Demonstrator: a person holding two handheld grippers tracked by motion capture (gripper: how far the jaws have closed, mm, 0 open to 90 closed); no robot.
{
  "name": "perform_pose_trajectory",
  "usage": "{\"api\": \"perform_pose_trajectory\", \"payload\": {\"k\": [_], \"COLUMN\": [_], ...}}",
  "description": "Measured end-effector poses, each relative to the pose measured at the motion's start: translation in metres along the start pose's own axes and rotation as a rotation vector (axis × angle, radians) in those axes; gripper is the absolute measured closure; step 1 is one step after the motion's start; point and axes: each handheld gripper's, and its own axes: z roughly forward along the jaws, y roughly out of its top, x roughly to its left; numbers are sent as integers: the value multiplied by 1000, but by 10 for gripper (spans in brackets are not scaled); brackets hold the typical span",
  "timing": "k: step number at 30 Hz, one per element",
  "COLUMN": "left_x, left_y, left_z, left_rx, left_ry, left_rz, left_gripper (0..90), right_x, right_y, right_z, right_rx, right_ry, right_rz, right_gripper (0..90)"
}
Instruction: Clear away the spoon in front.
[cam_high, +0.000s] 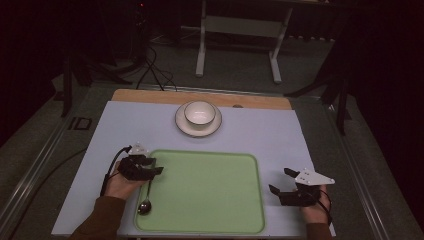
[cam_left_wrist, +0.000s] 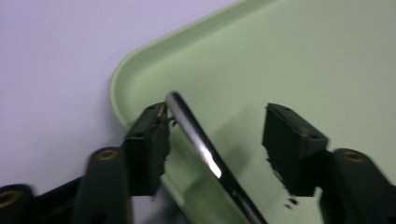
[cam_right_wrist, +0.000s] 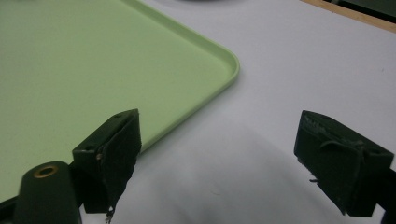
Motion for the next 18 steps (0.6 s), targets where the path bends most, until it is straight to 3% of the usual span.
{"api": "perform_pose_trajectory", "payload": {"k": [2, 5, 6, 8, 13, 18], "left_x": [0, 1, 9, 11, 14, 13], "left_y": [2, 3, 4, 5, 5, 9], "left_z": [1, 1, 1, -1, -10, -23], "left_rx": [-11, -15, -48, -62, -102, -151], "left_ry": [28, 34, 40, 40, 39, 68], "left_rz": [5, 10, -17, -24, -33, -31], "left_gripper": [367, 365, 361, 359, 354, 355], "right_x": [0, 0, 0, 0, 0, 0], "right_y": [0, 0, 0, 0, 0, 0], "right_z": [0, 0, 1, 1, 1, 1], "right_rx": [1, 2, 6, 8, 8, 6], "right_ry": [1, 2, 3, 5, 5, 6], "right_rz": [-1, -1, -2, -5, -4, -5], "right_gripper": [146, 146, 146, 146, 146, 146]}}
